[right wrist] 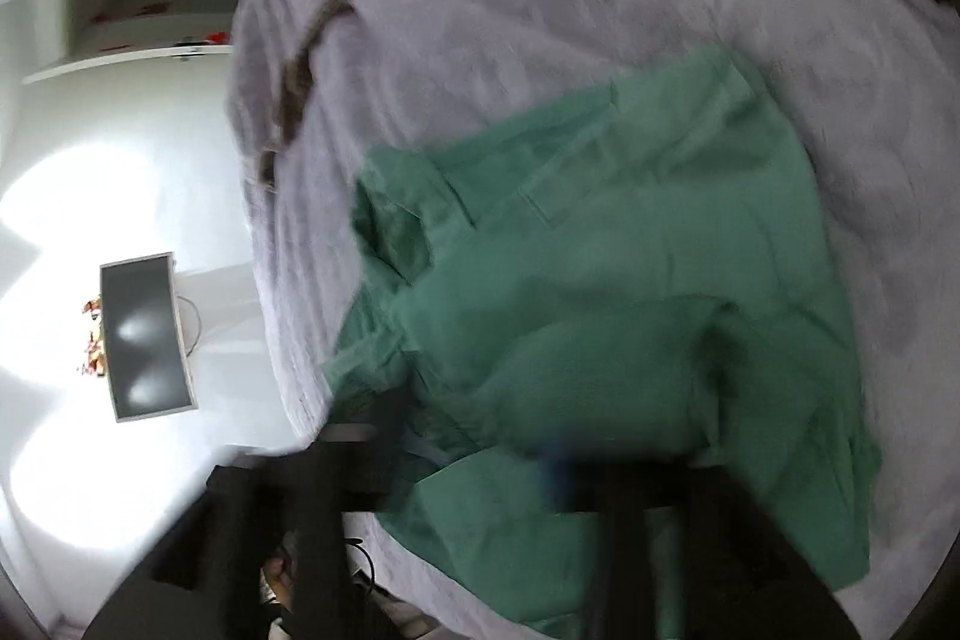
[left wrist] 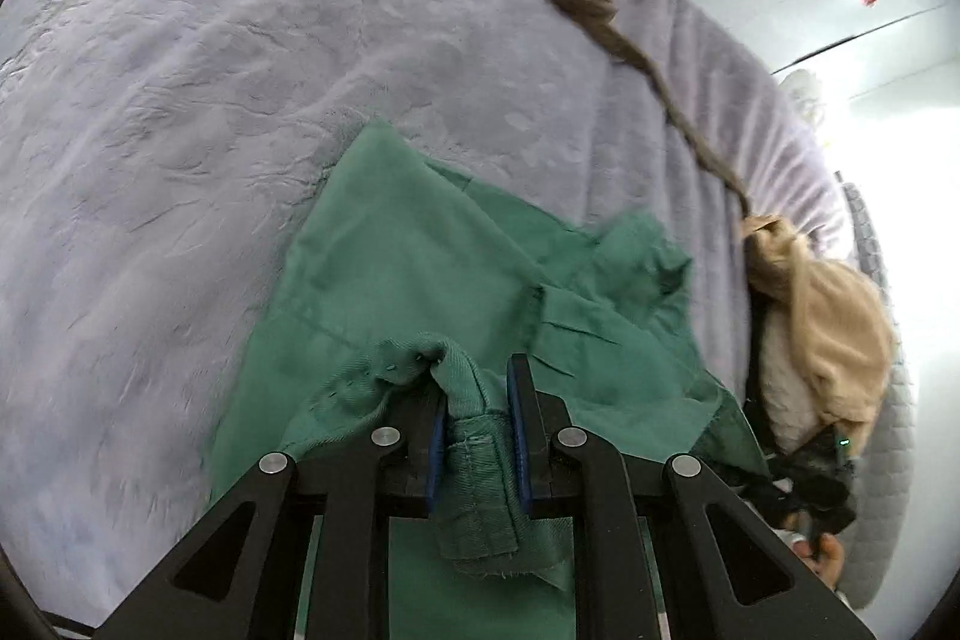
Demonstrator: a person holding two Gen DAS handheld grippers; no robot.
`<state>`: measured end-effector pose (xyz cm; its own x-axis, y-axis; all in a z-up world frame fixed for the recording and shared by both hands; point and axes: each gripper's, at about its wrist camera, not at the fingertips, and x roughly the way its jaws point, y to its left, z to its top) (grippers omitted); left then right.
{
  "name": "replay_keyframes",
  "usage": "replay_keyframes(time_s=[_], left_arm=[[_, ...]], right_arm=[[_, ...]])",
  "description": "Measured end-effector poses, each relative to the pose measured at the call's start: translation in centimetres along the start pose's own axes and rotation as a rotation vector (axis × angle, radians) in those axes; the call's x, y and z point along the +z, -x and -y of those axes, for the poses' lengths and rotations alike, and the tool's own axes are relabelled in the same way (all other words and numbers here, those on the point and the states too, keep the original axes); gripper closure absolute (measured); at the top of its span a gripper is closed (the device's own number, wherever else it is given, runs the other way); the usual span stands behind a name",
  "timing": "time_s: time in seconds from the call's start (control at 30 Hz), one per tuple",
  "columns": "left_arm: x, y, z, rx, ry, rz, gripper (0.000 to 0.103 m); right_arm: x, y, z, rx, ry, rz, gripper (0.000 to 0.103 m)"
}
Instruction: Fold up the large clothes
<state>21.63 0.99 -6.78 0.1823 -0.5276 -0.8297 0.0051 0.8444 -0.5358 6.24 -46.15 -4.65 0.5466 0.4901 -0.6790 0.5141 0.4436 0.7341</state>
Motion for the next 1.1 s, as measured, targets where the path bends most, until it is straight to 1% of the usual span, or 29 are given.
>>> replay_keyframes(time_s=[0.03,0.07,0.13,0.23,0.27,0.3,0.33,0.37,0.4,0.43,0.47,0.5,0.53,0.57,0.6,0.67,0.7,0.73,0.77,0.8,0.83,0.87,0.9,0.93,0.97,1.03,1.07,1.1], left_arm=[[0.2,-0.7,-0.1,0.010,-0.004,-0.011,0.085],[0.3,-1.7,-0.3,0.027,-0.011,-0.028,0.085],[0.5,-2.6,-0.7,0.040,-0.015,-0.046,0.085],[1.1,-3.4,-1.4,0.042,0.007,-0.078,0.085],[1.4,-3.4,-1.5,0.037,0.009,-0.090,0.085],[1.7,-3.3,-1.4,0.036,0.004,-0.106,0.082],[1.9,-3.1,-1.3,0.041,-0.005,-0.117,0.074],[2.2,-2.6,-1.0,0.049,-0.023,-0.114,0.068],[2.5,-2.0,-0.8,0.061,-0.046,-0.095,0.048],[2.8,-0.9,-0.4,0.083,-0.079,-0.055,0.027],[3.1,0.0,0.0,0.096,-0.109,-0.016,0.023],[3.3,0.7,0.2,0.100,-0.131,0.006,0.023],[3.4,1.2,0.3,0.107,-0.155,0.014,0.023],[3.5,1.3,0.3,0.115,-0.161,0.014,0.023],[3.3,1.2,0.3,0.131,-0.173,0.006,0.023],[2.3,0.4,-0.1,0.173,-0.203,-0.023,0.023],[1.8,-0.1,-0.3,0.190,-0.215,-0.034,0.023],[1.2,-0.8,-0.4,0.204,-0.226,-0.046,0.023],[0.4,-1.6,-0.7,0.214,-0.233,-0.063,0.023],[-0.3,-2.6,-1.1,0.225,-0.233,-0.086,0.023],[-0.7,-3.4,-1.4,0.233,-0.229,-0.101,0.023],[-1.1,-4.1,-1.8,0.244,-0.223,-0.113,0.023],[-1.4,-4.7,-2.1,0.253,-0.211,-0.119,0.023],[-1.5,-4.9,-2.3,0.254,-0.196,-0.118,0.023],[-1.5,-4.7,-2.4,0.250,-0.187,-0.110,0.023],[-1.2,-3.8,-2.1,0.241,-0.188,-0.086,0.023],[-0.8,-2.7,-1.7,0.242,-0.207,-0.057,0.023],[-0.6,-2.1,-1.4,0.249,-0.231,-0.038,0.023]], right_arm=[[0.0,0.6,-0.5,-0.021,0.035,0.024,0.026],[0.0,1.3,-1.0,-0.072,0.081,0.043,0.026],[0.1,2.1,-1.6,-0.203,0.153,0.060,0.027],[-0.7,1.4,-2.3,-0.360,0.271,0.033,0.029],[-0.9,1.4,-2.2,-0.383,0.291,0.030,0.029],[-1.1,0.9,-2.2,-0.412,0.315,0.024,0.029],[-1.1,0.5,-2.1,-0.427,0.323,0.021,0.029],[-1.2,-0.3,-2.1,-0.449,0.335,0.020,0.029],[-1.2,-1.2,-2.1,-0.473,0.353,0.021,0.029],[-1.0,-2.6,-2.1,-0.519,0.385,0.024,0.029],[-1.0,-3.6,-1.8,-0.563,0.404,0.022,0.029],[-0.9,-5.1,-1.4,-0.623,0.413,0.006,0.046],[-0.8,-6.4,-0.8,-0.672,0.414,-0.014,0.076],[-0.7,-7.3,-0.2,-0.714,0.405,-0.031,0.095],[-0.7,-7.0,-0.2,-0.707,0.406,0.007,0.095],[-0.2,-4.7,-0.7,-0.647,0.395,0.102,0.095],[0.4,-3.7,-0.7,-0.619,0.379,0.128,0.095],[1.2,-2.7,-0.3,-0.611,0.358,0.149,0.095],[2.2,-1.7,0.3,-0.611,0.316,0.166,0.093],[3.3,-1.0,1.4,-0.574,0.245,0.159,0.092],[4.3,-0.4,2.8,-0.517,0.152,0.145,0.092],[4.7,-0.1,3.5,-0.489,0.102,0.144,0.085],[4.9,0.5,4.1,-0.485,0.065,0.162,0.070],[4.8,0.9,4.3,-0.497,0.055,0.179,0.061],[4.5,1.7,4.1,-0.503,0.058,0.209,0.048],[4.1,2.5,3.8,-0.460,0.081,0.216,0.046],[3.6,2.8,3.4,-0.437,0.113,0.200,0.046],[3.2,2.8,2.8,-0.444,0.138,0.193,0.046]])
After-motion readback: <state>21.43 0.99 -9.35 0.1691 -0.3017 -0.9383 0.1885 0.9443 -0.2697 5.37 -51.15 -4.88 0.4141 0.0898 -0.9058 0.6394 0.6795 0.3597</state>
